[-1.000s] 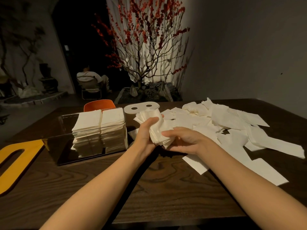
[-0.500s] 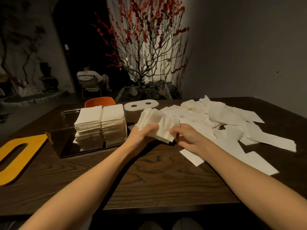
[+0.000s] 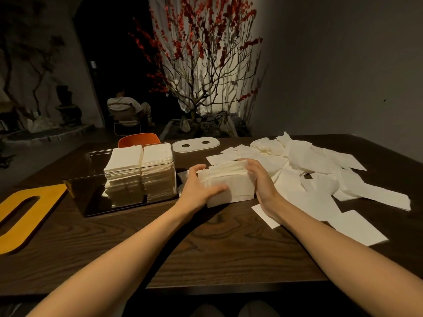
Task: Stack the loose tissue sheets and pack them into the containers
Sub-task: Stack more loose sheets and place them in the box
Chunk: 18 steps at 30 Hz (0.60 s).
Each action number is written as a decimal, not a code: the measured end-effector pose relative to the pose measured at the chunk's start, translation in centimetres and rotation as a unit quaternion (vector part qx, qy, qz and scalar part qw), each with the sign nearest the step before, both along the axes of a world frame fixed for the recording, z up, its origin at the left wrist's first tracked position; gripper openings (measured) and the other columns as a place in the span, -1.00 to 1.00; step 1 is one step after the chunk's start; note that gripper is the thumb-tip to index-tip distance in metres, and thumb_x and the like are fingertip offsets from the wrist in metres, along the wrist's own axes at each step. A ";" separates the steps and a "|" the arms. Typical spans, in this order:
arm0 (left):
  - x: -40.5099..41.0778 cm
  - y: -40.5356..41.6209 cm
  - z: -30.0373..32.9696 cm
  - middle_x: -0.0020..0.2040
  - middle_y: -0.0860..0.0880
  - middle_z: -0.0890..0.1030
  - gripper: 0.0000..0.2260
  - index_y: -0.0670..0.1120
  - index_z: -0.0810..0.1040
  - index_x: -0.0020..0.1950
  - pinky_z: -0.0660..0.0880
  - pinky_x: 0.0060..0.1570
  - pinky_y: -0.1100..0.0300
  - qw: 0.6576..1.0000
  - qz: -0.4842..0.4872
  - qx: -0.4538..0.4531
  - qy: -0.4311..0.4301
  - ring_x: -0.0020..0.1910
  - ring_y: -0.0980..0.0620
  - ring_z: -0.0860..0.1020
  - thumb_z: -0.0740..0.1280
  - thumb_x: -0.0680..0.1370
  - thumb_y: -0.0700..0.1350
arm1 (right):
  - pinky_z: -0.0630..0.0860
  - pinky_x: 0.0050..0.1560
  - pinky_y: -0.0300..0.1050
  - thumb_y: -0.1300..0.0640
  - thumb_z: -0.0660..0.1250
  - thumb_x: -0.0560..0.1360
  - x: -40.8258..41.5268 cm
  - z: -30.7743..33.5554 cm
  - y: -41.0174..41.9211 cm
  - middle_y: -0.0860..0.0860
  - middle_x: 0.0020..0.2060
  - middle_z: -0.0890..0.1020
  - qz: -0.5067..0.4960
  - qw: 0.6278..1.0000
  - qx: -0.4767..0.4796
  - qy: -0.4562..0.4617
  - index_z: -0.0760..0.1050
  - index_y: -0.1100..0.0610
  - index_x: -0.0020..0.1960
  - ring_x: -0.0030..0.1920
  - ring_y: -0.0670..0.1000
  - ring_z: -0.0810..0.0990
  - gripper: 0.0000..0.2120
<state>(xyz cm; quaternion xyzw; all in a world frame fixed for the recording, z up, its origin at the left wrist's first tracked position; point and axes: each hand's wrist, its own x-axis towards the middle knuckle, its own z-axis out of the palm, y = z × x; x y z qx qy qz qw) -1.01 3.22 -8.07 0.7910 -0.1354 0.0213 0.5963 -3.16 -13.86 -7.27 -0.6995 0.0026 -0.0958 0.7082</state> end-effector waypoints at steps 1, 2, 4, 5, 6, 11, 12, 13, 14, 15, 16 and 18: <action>-0.2 -0.2 0.0 0.27 0.03 0.37 -0.22 -0.04 0.16 0.43 0.38 0.19 0.24 1.000 0.000 -0.005 -0.001 0.24 0.07 0.38 0.56 0.37 -0.08 | 0.47 0.15 0.00 -0.08 0.13 0.59 0.2 -0.2 -0.1 0.03 0.18 0.53 -0.019 1.000 -0.013 0.000 0.43 0.00 0.26 0.15 0.05 0.51 -0.69; -0.4 -0.4 -0.1 0.26 0.03 0.36 -0.19 -0.05 0.12 0.44 0.35 0.19 0.26 1.000 -0.004 -0.007 -0.003 0.24 0.08 0.38 0.56 0.37 -0.11 | 0.48 0.17 0.01 -0.10 0.10 0.61 0.3 -0.2 -0.1 0.02 0.17 0.53 -0.033 0.999 -0.024 0.001 0.41 -0.02 0.27 0.13 0.03 0.51 -0.69; -0.7 -1.0 -0.4 0.29 0.03 0.33 -0.11 -0.05 0.02 0.49 0.33 0.23 0.27 1.000 -0.023 -0.016 -0.007 0.27 0.07 0.36 0.56 0.37 -0.16 | 0.51 0.18 0.03 -0.18 0.12 0.58 0.4 -0.4 0.1 -0.02 0.14 0.54 -0.041 0.998 -0.039 0.005 0.41 -0.05 0.27 0.11 0.01 0.53 -0.65; -0.9 -1.2 -0.5 0.30 0.05 0.32 -0.07 -0.03 -0.02 0.51 0.32 0.24 0.31 0.999 -0.038 -0.023 -0.010 0.27 0.09 0.35 0.56 0.37 -0.18 | 0.51 0.20 0.07 -0.24 0.16 0.54 0.4 -0.4 0.3 -0.04 0.13 0.55 -0.043 0.998 -0.047 0.003 0.43 -0.09 0.24 0.12 0.01 0.53 -0.63; -1.0 -1.4 -0.6 0.26 0.12 0.31 -0.07 -0.03 -0.04 0.51 0.31 0.20 0.41 0.998 -0.050 -0.024 -0.020 0.24 0.13 0.33 0.55 0.38 -0.21 | 0.49 0.22 0.11 -0.29 0.19 0.48 0.3 -0.4 0.5 -0.07 0.12 0.55 -0.049 0.997 -0.054 0.001 0.45 -0.13 0.18 0.14 0.01 0.53 -0.63; -1.4 -1.1 -0.7 0.19 0.24 0.23 -0.16 -0.05 0.06 0.47 0.23 -0.04 0.69 0.986 -0.043 0.033 -0.158 0.07 0.63 0.26 0.54 0.39 -0.22 | 0.43 -0.05 -0.25 -0.03 0.27 0.56 0.2 -0.3 0.8 -0.01 0.07 0.57 -0.120 0.991 -0.042 -0.032 0.56 0.10 0.11 0.12 -0.02 0.49 -0.75; -1.3 -0.9 -0.6 0.23 0.15 0.26 -0.15 0.04 0.08 0.45 0.26 0.02 0.65 0.980 -0.033 0.036 -0.193 0.12 0.55 0.28 0.57 0.36 -0.13 | 0.39 -0.11 -0.30 0.02 0.28 0.57 0.1 -0.3 0.7 -0.01 0.04 0.59 -0.133 0.990 -0.039 -0.033 0.57 0.14 0.08 0.10 -0.02 0.49 -0.78; -1.3 -0.7 -0.5 0.25 0.06 0.28 -0.16 0.13 0.09 0.44 0.29 0.08 0.58 0.972 -0.025 0.045 -0.227 0.17 0.41 0.32 0.56 0.35 -0.04 | 0.37 -0.13 -0.32 0.06 0.28 0.57 0.2 -0.4 0.5 -0.01 0.02 0.60 -0.143 0.989 -0.033 -0.033 0.59 0.16 0.04 0.10 -0.01 0.49 -0.81; -1.2 -0.6 -0.5 0.25 0.00 0.29 -0.18 0.19 0.10 0.43 0.32 0.14 0.52 0.964 -0.021 0.059 -0.257 0.18 0.29 0.35 0.54 0.35 0.03 | 0.36 -0.13 -0.32 0.10 0.28 0.56 0.1 -0.4 0.5 -0.01 0.01 0.60 -0.147 0.988 -0.028 -0.032 0.60 0.16 0.01 0.11 0.00 0.49 -0.83; -1.2 -0.5 -0.4 0.25 -0.02 0.28 -0.20 0.22 0.10 0.45 0.32 0.20 0.47 0.957 -0.022 0.078 -0.280 0.19 0.23 0.36 0.52 0.37 0.04 | 0.37 -0.12 -0.31 0.12 0.28 0.56 0.2 -0.3 0.5 -0.01 0.01 0.61 -0.147 0.988 -0.026 -0.029 0.60 0.15 0.00 0.11 0.00 0.50 -0.84; -1.2 -0.4 -0.4 0.26 -0.02 0.26 -0.22 0.21 0.10 0.48 0.31 0.25 0.44 0.948 -0.026 0.099 -0.301 0.22 0.22 0.35 0.51 0.41 0.04 | 0.40 -0.09 -0.28 0.11 0.27 0.56 0.2 -0.3 0.5 0.00 0.02 0.61 -0.139 0.990 -0.025 -0.026 0.60 0.14 0.01 0.12 0.01 0.50 -0.84; -1.4 -0.3 -0.4 0.33 0.00 0.23 -0.32 0.19 0.18 0.51 0.26 0.33 0.39 0.932 -0.040 0.144 -0.331 0.27 0.24 0.30 0.45 0.48 0.05 | 0.47 0.05 -0.16 0.06 0.26 0.57 0.3 -0.2 0.6 0.00 0.06 0.60 -0.109 0.993 -0.029 -0.019 0.59 0.09 0.05 0.14 0.02 0.51 -0.83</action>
